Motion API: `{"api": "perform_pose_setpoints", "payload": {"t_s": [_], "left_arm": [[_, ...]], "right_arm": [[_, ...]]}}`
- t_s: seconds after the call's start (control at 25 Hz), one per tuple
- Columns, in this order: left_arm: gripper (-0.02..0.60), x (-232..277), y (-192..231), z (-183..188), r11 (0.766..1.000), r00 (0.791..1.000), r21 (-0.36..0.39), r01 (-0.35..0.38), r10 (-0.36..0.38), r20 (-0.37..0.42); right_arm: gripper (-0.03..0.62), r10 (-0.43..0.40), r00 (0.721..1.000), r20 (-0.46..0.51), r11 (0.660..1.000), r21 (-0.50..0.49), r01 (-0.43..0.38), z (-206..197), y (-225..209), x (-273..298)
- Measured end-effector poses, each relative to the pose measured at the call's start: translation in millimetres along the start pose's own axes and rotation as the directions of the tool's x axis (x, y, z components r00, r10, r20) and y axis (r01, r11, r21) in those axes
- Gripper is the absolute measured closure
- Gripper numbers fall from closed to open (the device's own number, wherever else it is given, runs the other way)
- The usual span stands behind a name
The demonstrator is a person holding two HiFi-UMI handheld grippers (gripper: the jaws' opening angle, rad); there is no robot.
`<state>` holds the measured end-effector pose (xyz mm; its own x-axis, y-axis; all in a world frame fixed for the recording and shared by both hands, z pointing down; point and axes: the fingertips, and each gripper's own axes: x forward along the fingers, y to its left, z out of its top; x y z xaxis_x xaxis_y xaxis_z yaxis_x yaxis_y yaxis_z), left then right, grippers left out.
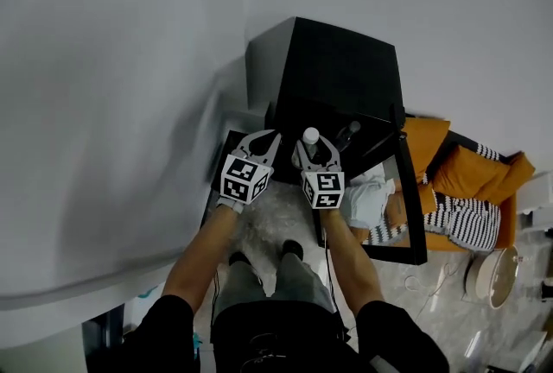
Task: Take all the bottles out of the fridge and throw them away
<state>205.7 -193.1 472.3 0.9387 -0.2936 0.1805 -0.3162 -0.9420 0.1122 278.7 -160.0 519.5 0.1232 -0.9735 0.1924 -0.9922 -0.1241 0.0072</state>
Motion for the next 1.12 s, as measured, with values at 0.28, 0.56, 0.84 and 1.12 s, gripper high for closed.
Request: {"api": "perform_pose_setpoints", "payload": {"t_s": [0.28,0.56,0.84,1.12], "left_arm": [[0.581,-32.0,-21.4,35.6,1.0,1.0,-0.008,0.005,-0.005,-0.002],[0.581,-60.8,-9.0,58.7,0.998,0.998,-0.002,-0.056,0.056,0.04],[0.581,-126.9,34.2,84.2,0.978,0.975,-0.004,-0.209,0.208,0.071],[0.581,-202.3,73.6,117.1,0.925,0.92,-0.016,-0.38,0.379,0.101]], "right_arm": [[0.401,0.02,1.0,0.013,1.0,-0.018,-0.019,57.5,19.7,-44.0],[0.401,0.075,0.996,0.038,0.997,-0.038,-0.073,87.8,36.1,-47.5],[0.401,0.196,0.977,0.08,0.98,-0.059,-0.192,139.7,77.9,-39.7],[0.401,0.33,0.938,0.105,0.943,-0.081,-0.322,189.0,134.8,-32.0]]}}
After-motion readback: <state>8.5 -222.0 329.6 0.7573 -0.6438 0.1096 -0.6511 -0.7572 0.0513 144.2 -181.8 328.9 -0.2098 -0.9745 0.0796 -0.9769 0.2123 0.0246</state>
